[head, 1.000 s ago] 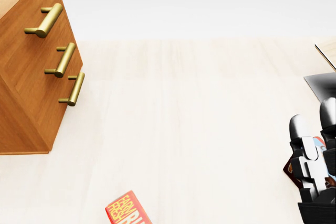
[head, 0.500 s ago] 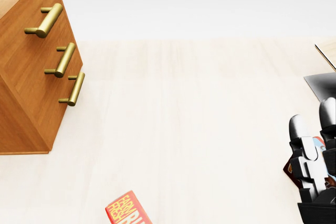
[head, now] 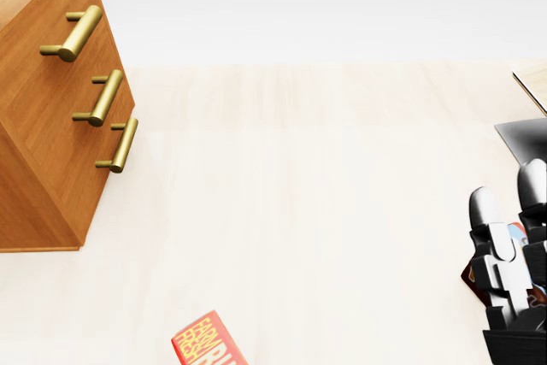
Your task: Close the top drawer of the cabinet and put the bowl on top of it.
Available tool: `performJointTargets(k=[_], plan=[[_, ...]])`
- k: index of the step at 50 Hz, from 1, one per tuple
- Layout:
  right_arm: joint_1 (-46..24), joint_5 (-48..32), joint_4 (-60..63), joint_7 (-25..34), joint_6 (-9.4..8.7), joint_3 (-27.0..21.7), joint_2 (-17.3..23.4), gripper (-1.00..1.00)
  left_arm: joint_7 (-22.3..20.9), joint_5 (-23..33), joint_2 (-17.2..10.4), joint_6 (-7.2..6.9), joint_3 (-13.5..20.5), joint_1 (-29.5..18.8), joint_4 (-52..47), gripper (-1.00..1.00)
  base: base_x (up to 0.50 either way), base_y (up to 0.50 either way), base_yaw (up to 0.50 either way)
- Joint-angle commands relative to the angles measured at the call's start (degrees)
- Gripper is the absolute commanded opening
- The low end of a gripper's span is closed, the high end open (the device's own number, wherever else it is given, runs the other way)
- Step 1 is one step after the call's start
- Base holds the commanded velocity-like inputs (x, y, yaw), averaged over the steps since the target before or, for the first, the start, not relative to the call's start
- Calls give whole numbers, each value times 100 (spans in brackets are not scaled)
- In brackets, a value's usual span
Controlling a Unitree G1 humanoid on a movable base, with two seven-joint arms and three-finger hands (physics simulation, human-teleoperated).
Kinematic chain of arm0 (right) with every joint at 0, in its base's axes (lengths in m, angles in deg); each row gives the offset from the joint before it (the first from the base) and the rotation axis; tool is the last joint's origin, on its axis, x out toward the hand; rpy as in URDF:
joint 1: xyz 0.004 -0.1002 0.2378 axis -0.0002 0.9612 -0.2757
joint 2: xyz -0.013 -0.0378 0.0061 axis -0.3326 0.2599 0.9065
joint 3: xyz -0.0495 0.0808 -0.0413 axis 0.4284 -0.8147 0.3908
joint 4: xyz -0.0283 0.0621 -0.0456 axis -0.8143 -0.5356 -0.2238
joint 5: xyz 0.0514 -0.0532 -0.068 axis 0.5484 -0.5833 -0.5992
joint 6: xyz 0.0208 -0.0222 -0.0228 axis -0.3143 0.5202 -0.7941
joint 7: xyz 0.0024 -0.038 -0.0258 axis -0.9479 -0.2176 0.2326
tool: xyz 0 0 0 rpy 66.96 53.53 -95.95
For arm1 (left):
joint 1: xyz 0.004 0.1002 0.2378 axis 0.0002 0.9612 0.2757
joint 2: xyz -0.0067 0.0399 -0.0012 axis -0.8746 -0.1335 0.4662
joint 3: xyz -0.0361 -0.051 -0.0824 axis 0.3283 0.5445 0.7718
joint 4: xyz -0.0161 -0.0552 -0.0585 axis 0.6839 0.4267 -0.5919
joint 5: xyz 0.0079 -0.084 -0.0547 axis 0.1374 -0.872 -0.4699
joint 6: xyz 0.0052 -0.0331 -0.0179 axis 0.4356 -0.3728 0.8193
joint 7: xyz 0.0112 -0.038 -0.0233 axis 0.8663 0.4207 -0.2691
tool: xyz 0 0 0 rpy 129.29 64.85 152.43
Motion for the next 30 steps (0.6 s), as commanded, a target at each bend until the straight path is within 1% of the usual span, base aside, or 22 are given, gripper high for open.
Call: performJointTargets(k=[1, 8, 12, 22, 28, 30], plan=[[-26, -12, -35, -21, 9, 16, 23, 100, 418, -32, 101, 0, 3, 23, 399, -100, 0, 0, 0], [-45, 1, -57, -30, 8, 11, 36, 100, 477, -29, 169, 0, -39, 129, 444, -100, 0, 0, 0], [-3, -34, -60, -27, 56, 62, 31, 100, 457, -27, 160, 0, -37, 150, 458, -100, 0, 0, 0], [3, -21, -54, -49, 48, 71, 58, 100, 514, -34, 149, 0, -28, 217, 512, -100, 0, 0, 0], [-7, -4, -46, -56, 26, 55, 66, 100, 500, 3, 92, 0, -41, 245, 504, -100, 0, 0, 0], [0, -20, -50, -52, 38, 66, 59, 100, 476, 30, 9, 0, -36, 243, 473, -100, 0, 0, 0]])
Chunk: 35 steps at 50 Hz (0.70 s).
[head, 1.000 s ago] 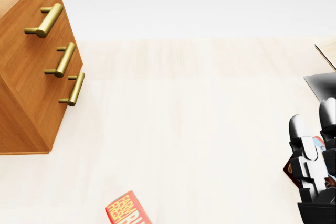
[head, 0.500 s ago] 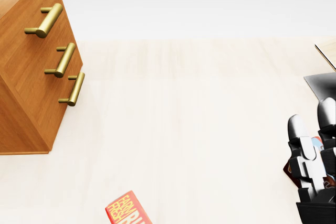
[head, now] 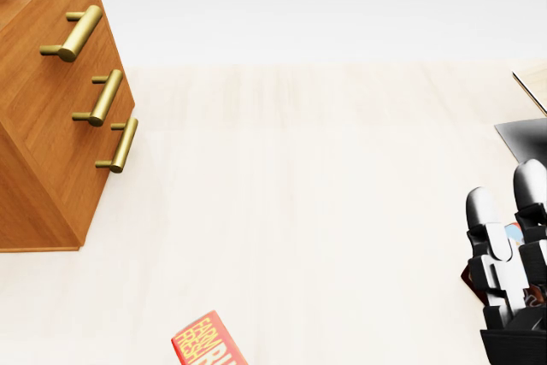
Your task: Close the top drawer of the cabinet and put the bowl on top of it.
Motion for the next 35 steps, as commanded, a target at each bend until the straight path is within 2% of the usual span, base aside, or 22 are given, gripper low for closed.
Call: performJointTargets(k=[1, 11, 35], plan=[[10, -13, -4, -8, 11, 20, 5, 100, 108, 140, -164, 0, 17, 72, 13, -100, 0, 0, 0], [74, -94, -38, -39, 108, 148, 26, 100, 141, 140, -299, 0, 79, 208, 43, -100, 0, 0, 0], [87, -126, -95, -142, 180, 267, 135, 100, 278, 131, -254, 0, 80, 388, 167, -100, 0, 0, 0]])
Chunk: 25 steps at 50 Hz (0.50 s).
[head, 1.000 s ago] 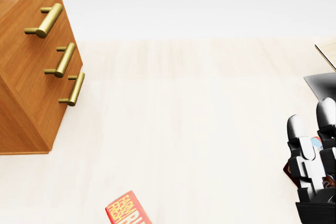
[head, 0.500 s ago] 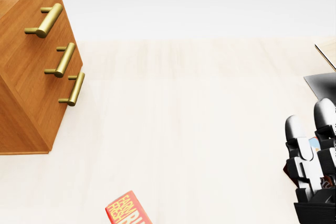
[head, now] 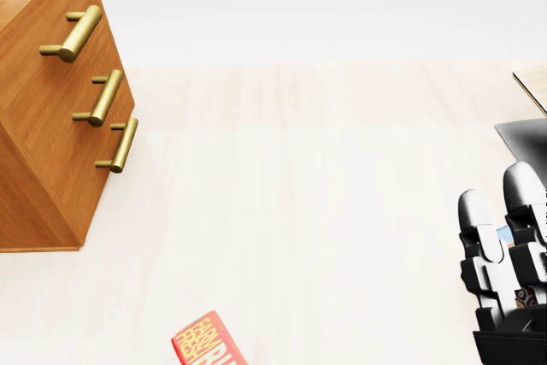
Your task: Close the top drawer of the cabinet and put the bowl on top of it.
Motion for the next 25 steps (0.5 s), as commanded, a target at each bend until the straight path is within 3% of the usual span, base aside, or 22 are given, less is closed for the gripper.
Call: performJointTargets(k=[1, 14, 15, 16, 17, 25], plan=[[18, -32, -38, -43, 55, 72, 43, 100, 149, -169, -36, 1, 51, 209, 216, -100, 0, 0, 1], [-8, -18, -58, -74, 54, 72, 79, 100, 188, -177, 17, 1, 59, 245, 257, -100, 0, 0, 0], [-17, -25, -67, -79, 53, 76, 81, 100, 192, -180, 11, 1, 60, 232, 246, -34, 0, 0, 0], [-22, -29, -76, -81, 51, 80, 83, 100, 186, -176, 7, 1, 54, 225, 242, 55, 0, 0, 0], [-15, -30, -72, -81, 54, 84, 85, 100, 177, -175, 5, 1, 52, 216, 247, 100, 0, 0, 0], [8, -17, -42, -77, 52, 83, 86, 100, 194, -171, -11, 1, 50, 179, 232, 100, 0, 0, 0]])
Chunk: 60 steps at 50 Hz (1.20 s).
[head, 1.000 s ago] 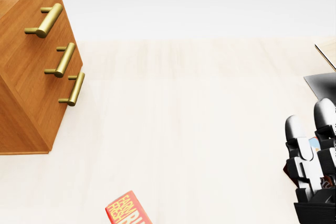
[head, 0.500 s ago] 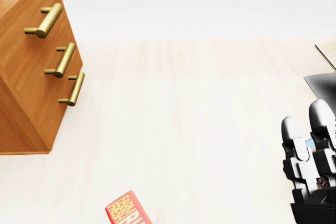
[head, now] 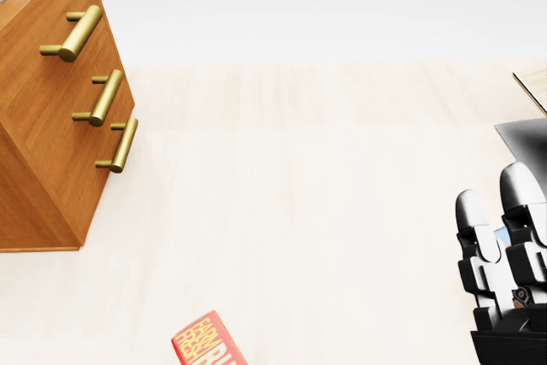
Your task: Close the top drawer of the cabinet and put the bowl on top of it.
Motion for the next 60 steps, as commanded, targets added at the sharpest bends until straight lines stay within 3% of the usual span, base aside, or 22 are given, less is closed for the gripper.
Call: performJointTargets(k=[1, 24, 33, 37, 43, 52, 60], plan=[[4, -9, -1, -10, 5, 19, 11, 100, -26, -139, 1, 0, 11, 146, 139, 100, 0, 0, 0], [24, 4, -1, -12, 20, 29, 28, 100, -38, -124, -51, 0, 19, 80, 94, 100, 0, 0, 0], [10, -3, 5, -6, -5, 23, 14, 100, -304, -539, -307, 0, 221, -122, -451, 100, 0, 0, 0], [35, -16, 6, -7, 20, 46, 17, 100, -701, -845, -436, 0, 371, -95, -1329, 100, 0, 0, 0], [59, -36, -18, -15, 63, 80, 31, 100, -1576, -1192, -401, 0, 513, 388, -3025, 100, 0, 0, 0], [32, -62, -60, -50, 77, 117, 58, 100, -2235, -1473, -399, 0, 612, 834, -4509, 100, 0, 0, 0], [31, -98, -114, -93, 119, 185, 96, 100, -2906, -1588, -261, 0, 786, 1550, -6591, 100, 0, 0, 0]])
